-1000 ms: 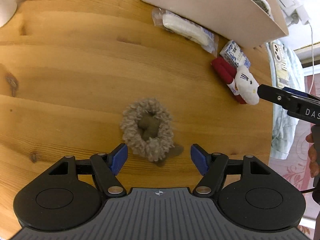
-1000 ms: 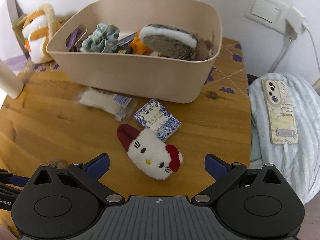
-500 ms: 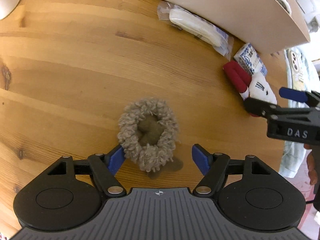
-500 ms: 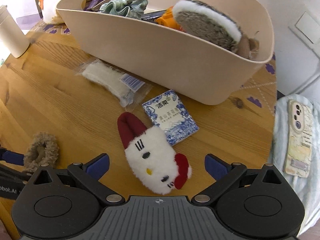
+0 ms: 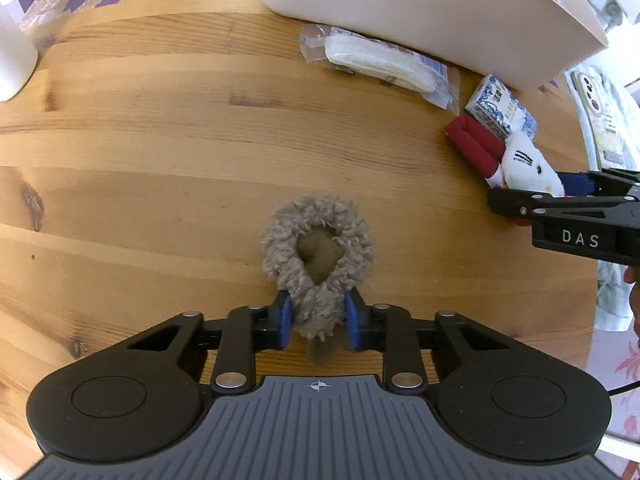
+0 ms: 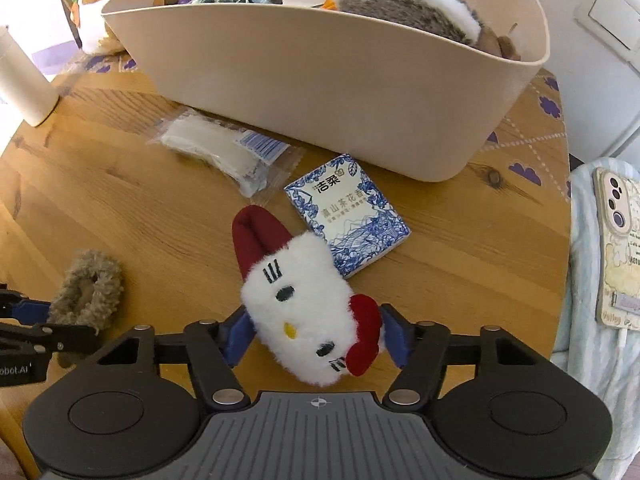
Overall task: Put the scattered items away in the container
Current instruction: 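Grasp brown fuzzy scrunchie with left tool while right tool grasps Hello Kitty plush, then carry fuzzy scrunchie and Hello Kitty plush into the basket and open both tools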
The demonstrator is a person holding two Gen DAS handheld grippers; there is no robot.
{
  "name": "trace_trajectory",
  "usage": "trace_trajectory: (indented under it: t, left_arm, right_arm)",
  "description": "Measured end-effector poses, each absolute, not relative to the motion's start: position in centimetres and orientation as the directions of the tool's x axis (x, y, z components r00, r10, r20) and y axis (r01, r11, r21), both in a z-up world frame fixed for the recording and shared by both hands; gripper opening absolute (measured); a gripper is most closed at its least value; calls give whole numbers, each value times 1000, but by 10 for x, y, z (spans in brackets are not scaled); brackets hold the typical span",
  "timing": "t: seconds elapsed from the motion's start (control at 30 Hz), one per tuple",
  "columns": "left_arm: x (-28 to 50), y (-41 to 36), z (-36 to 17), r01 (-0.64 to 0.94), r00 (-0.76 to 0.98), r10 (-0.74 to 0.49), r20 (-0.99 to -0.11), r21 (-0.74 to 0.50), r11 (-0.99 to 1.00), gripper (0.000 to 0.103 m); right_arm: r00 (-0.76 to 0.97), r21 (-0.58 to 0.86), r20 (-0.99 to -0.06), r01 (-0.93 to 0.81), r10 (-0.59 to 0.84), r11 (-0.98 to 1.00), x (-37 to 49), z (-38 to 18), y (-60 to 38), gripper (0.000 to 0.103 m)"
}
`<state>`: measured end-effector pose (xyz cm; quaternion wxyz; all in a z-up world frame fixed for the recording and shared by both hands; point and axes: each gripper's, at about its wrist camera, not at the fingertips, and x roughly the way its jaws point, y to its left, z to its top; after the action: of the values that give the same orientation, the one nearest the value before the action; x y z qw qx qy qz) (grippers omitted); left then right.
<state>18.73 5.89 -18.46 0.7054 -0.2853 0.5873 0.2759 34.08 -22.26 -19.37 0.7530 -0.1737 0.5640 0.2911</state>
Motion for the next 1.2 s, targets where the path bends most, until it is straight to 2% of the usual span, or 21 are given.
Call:
trace_trajectory:
  t: [0.17, 0.27, 0.73, 1.2]
  left_arm:
    - [177, 63, -180, -724, 170, 56, -984, -86, 684, 20]
    - [172, 62, -170, -706, 192, 82, -978, -80, 703, 19]
    - [173, 59, -141, -667, 290, 125, -949, -107, 737, 19]
    - [187, 77, -73, -633, 457, 213, -864, -148, 760, 19]
  right_arm:
    - [201, 84, -942, -636, 269, 767, 335, -191, -224, 48]
    - [214, 96, -933, -622, 288, 777, 329, -185, -226, 47]
    - [319, 101, -881, -592, 348, 800, 306, -130, -230, 46]
    - [453, 92, -797, -562, 398, 822, 306, -64, -231, 47]
